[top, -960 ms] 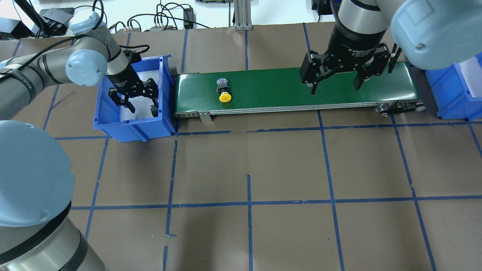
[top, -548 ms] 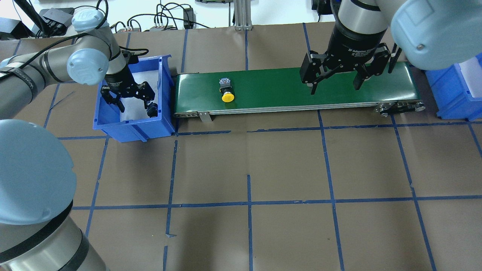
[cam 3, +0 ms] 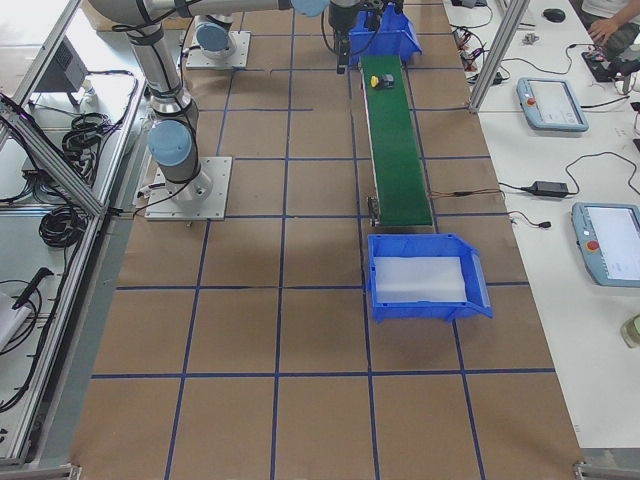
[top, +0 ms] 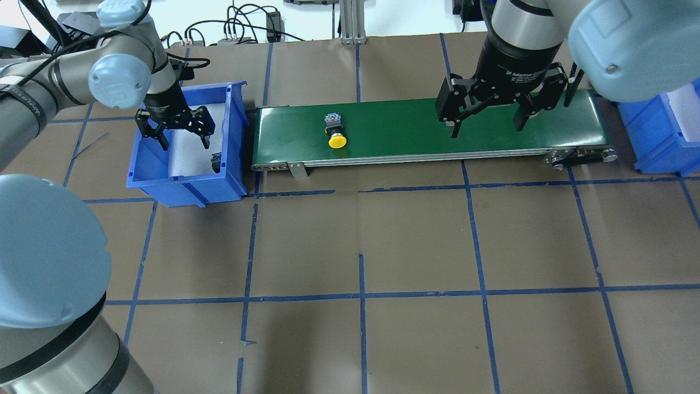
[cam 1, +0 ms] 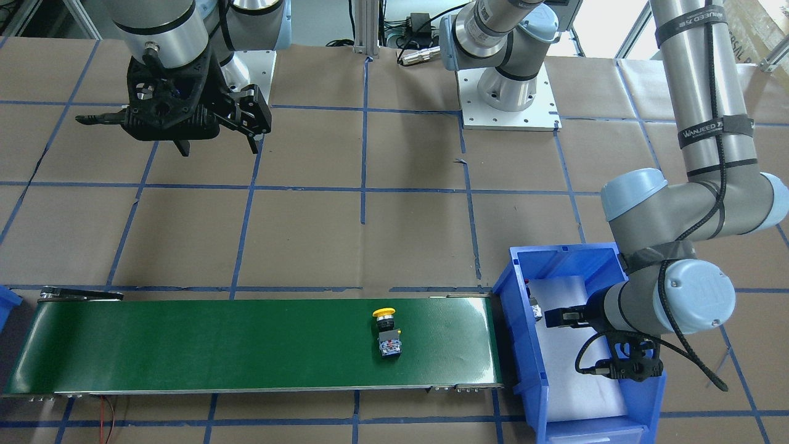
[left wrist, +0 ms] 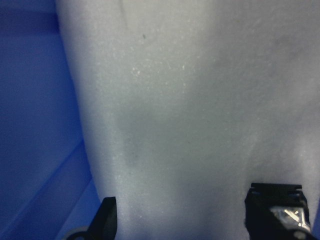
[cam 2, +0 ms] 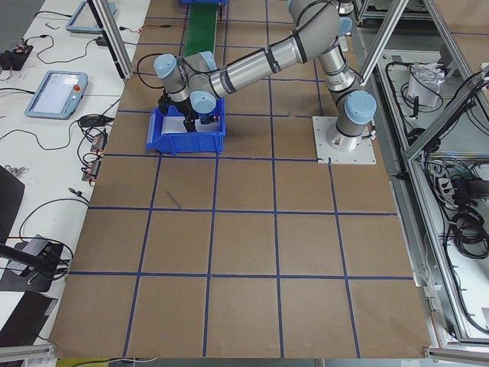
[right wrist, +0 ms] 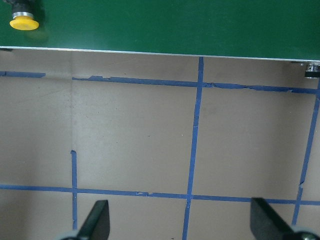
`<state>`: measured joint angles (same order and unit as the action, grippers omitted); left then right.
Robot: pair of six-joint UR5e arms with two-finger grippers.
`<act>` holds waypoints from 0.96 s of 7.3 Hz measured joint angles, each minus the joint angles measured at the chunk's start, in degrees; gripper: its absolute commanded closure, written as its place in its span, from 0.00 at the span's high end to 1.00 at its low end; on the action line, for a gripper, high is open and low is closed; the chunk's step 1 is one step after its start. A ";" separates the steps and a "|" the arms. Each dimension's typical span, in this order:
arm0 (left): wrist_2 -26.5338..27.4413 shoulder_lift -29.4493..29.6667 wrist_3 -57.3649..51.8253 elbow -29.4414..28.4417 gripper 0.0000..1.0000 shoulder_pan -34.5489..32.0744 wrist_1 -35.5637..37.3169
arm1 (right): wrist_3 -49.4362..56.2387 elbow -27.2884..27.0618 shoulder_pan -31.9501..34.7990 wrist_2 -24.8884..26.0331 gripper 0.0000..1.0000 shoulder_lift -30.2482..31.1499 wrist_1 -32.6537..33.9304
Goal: Transport two buttons from left to right
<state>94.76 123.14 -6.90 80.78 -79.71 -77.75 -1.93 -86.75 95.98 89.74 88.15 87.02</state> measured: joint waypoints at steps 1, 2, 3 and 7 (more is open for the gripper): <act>-2.28 -0.05 1.04 -0.44 0.96 -0.12 -0.58 | -0.02 0.00 0.00 0.00 1.00 0.03 0.00; -5.78 -0.09 2.43 -0.10 0.96 -0.23 -0.78 | -0.05 0.00 0.00 0.00 1.00 0.07 -0.01; -8.23 -0.05 3.12 0.53 0.96 -0.20 -0.81 | -0.07 0.00 0.00 0.00 1.00 0.08 0.00; -13.90 0.45 3.23 2.68 0.95 0.59 -0.36 | -0.09 0.00 0.00 0.00 1.00 0.09 -0.01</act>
<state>80.86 123.58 -3.66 83.46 -79.12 -78.11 -2.02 -86.75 95.98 89.74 88.24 87.01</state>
